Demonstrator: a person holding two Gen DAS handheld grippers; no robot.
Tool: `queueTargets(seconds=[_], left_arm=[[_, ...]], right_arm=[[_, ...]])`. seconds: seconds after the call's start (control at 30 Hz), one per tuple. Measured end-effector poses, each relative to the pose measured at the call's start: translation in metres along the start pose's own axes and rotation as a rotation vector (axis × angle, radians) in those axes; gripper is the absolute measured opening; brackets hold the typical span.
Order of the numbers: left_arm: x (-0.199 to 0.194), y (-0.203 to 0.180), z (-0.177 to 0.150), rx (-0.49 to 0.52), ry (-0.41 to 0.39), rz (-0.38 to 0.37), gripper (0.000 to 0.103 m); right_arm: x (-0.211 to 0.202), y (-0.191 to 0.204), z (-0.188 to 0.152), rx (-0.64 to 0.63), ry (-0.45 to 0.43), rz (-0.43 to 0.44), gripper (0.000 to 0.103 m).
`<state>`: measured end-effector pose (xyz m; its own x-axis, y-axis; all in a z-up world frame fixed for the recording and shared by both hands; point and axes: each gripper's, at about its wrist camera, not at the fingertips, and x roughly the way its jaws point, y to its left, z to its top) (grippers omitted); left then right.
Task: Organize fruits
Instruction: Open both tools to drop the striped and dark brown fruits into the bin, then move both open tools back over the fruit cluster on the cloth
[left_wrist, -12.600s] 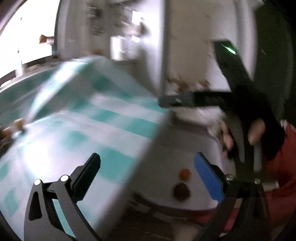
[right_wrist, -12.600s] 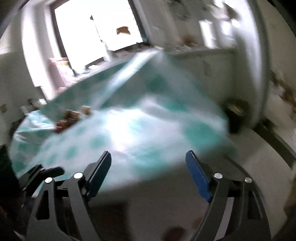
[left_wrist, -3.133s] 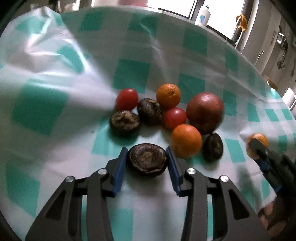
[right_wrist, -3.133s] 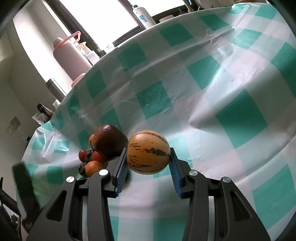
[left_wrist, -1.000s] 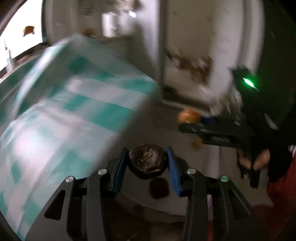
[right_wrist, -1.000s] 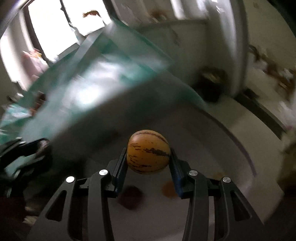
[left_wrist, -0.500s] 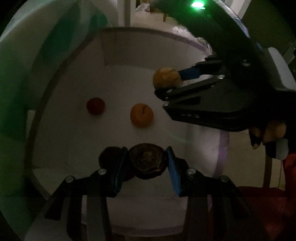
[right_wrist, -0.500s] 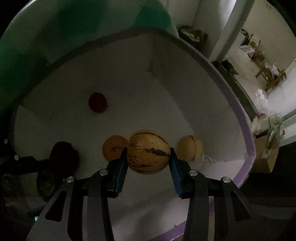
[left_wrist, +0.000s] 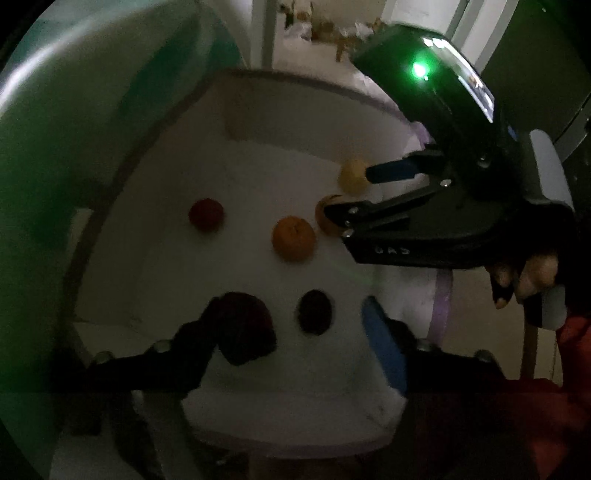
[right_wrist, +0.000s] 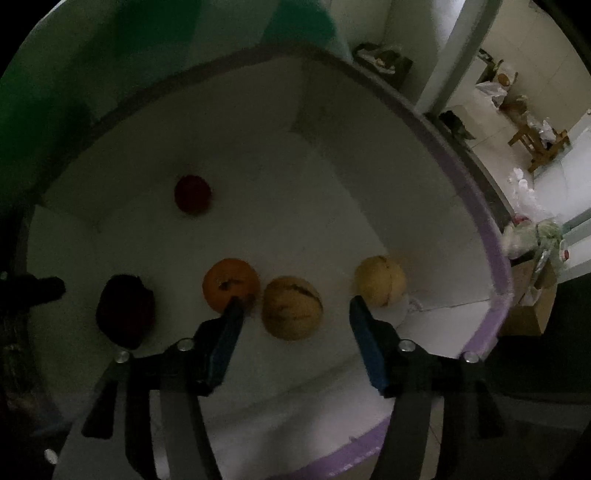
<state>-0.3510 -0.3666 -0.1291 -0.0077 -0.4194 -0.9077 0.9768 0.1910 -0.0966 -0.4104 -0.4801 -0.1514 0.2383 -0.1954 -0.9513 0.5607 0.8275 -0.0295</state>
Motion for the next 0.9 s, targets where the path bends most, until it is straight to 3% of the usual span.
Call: queueTargets(seconds=[0.13,0.2,0.23,0.33,0.43,0.6,0.73,0.9], left_arm=[[-0.048,-0.003,-0.008,0.041,-0.146,0.076,0.079],[-0.091,0.004,-0.017,0.058,-0.276,0.153,0.094],[-0.107,0.009,-0.022,0.046,-0.326,0.175,0.096],[-0.164,0.046,-0.047,-0.062,-0.482,0.263,0.099],[-0.224,0.112,-0.091,-0.279,-0.583,0.396,0.101],[-0.286,0.234,-0.151,-0.646,-0.612,0.575,0.101],[-0.329,0.312,-0.216,-0.872,-0.595,0.709,0.101],[-0.359,0.363,-0.272,-1.064,-0.603,0.743,0.101]], right_arm=[[-0.036,-0.005,0.008,0.039,-0.121,-0.012,0.059],[-0.063,-0.002,0.015,0.052,-0.216,0.021,0.061],[-0.082,0.003,0.02,0.051,-0.277,0.059,0.063],[-0.135,0.036,0.026,0.014,-0.443,0.218,0.074],[-0.172,0.095,0.038,-0.095,-0.53,0.367,0.081],[-0.193,0.215,0.061,-0.323,-0.531,0.446,0.084],[-0.195,0.32,0.086,-0.449,-0.506,0.497,0.084],[-0.176,0.418,0.129,-0.482,-0.441,0.54,0.084]])
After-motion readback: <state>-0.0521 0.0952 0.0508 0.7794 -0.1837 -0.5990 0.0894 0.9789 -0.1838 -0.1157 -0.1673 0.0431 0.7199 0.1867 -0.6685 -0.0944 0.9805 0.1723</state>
